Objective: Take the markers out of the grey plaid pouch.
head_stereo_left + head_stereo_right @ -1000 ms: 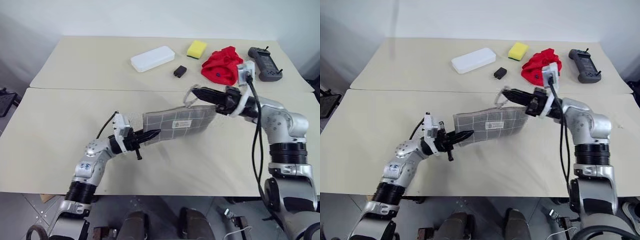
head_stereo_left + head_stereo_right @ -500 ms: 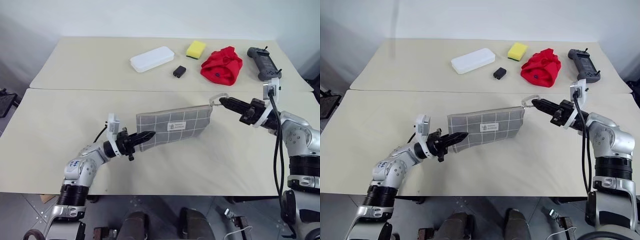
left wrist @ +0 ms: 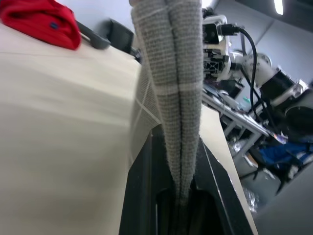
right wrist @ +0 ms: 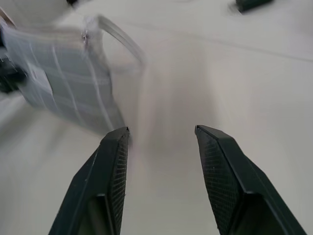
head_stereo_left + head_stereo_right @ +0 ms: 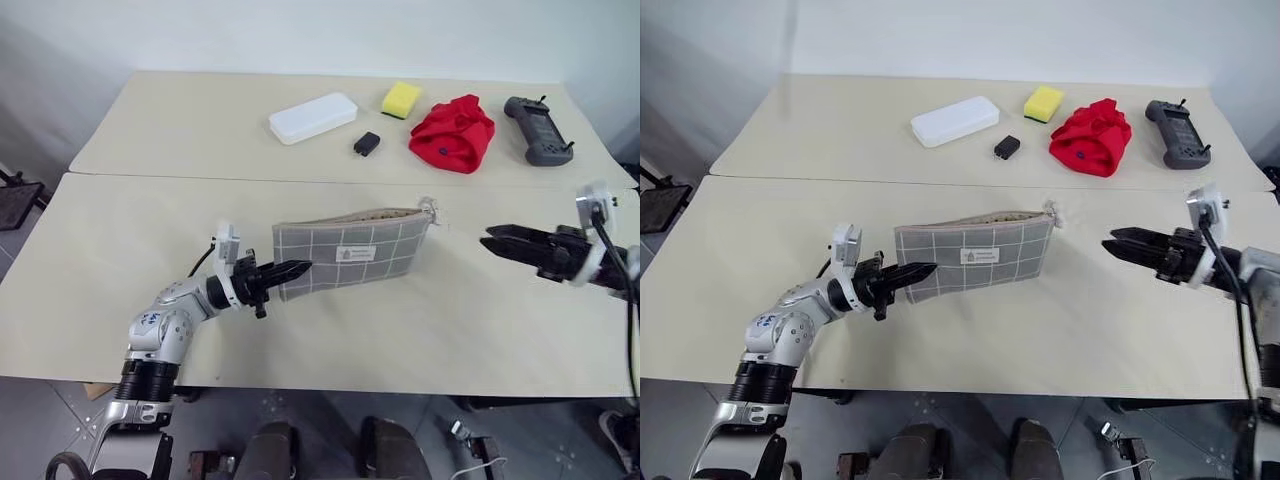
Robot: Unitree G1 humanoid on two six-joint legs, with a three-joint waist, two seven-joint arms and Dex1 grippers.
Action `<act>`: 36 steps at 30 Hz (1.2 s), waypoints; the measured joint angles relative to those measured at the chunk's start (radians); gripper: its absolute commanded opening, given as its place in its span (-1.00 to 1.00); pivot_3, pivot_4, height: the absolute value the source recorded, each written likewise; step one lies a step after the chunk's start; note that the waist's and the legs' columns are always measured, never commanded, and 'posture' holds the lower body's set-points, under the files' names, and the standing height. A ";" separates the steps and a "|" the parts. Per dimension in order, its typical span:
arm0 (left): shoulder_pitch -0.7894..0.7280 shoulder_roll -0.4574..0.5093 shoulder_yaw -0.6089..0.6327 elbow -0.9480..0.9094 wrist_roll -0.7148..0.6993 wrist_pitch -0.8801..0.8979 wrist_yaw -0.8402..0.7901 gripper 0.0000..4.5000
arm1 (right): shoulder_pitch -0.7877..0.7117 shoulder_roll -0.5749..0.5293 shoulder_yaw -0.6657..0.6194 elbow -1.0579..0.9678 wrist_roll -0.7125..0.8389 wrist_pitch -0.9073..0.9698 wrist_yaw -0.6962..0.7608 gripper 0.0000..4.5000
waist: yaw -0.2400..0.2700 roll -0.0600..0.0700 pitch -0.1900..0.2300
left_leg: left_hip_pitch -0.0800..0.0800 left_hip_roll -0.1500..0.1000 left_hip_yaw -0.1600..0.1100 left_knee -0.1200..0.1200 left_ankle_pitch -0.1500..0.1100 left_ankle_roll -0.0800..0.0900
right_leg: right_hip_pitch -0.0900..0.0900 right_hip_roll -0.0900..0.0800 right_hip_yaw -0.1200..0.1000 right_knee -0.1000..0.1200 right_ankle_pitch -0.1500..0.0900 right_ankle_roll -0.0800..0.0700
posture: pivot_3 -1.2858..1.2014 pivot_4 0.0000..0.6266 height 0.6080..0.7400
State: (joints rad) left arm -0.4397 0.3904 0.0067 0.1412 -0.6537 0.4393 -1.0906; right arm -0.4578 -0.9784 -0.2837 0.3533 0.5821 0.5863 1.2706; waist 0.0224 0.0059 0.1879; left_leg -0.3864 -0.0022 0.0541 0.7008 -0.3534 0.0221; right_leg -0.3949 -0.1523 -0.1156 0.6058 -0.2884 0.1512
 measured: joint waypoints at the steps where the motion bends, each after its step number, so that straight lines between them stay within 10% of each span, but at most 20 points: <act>1: -0.007 -0.008 -0.017 0.003 0.017 -0.022 -0.019 -1.00 | -0.006 -0.021 -0.011 0.041 -0.014 -0.026 0.000 0.01 | 0.001 0.000 0.000 | 0.000 0.000 0.000 0.000 0.000 0.000 | 0.000 0.000 0.000 0.000 0.000 0.000 | 0.03 -0.52 1.00; 10: -0.090 -0.146 -0.126 0.118 0.153 -0.201 -0.086 -1.00 | -0.163 -0.106 -0.054 0.081 -0.031 -0.119 0.051 -0.98 | -0.002 0.000 0.000 | 0.001 0.001 0.001 0.000 0.000 0.000 | 0.000 0.001 0.001 0.000 0.000 0.000 | 0.03 -0.52 1.00; 20: -0.090 -0.203 -0.120 0.230 0.256 -0.446 -0.057 -1.00 | -0.184 0.018 0.165 -0.389 0.023 -0.038 0.069 -0.98 | 0.009 0.000 0.000 | -0.001 0.000 -0.003 0.003 0.000 0.000 | 0.000 0.000 -0.001 0.000 0.000 0.000 | 0.03 -0.52 1.00; 36: -0.012 -0.185 -0.138 0.167 0.289 -0.508 -0.048 -1.00 | -0.120 0.065 0.284 -0.424 -0.071 -0.169 0.137 -0.98 | 0.002 0.000 0.000 | 0.000 0.001 -0.003 0.003 0.000 0.001 | 0.002 0.000 -0.002 0.000 0.000 0.000 | 0.03 -0.52 1.00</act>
State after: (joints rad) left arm -0.4522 0.2051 -0.1312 0.3084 -0.3642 -0.0685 -1.1387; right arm -0.5775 -0.9138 0.0002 -0.0704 0.5111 0.4175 1.4076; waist 0.0240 0.0059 0.1876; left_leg -0.3864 -0.0016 0.0507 0.7039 -0.3537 0.0227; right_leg -0.3929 -0.1524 -0.1179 0.6060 -0.2880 0.1507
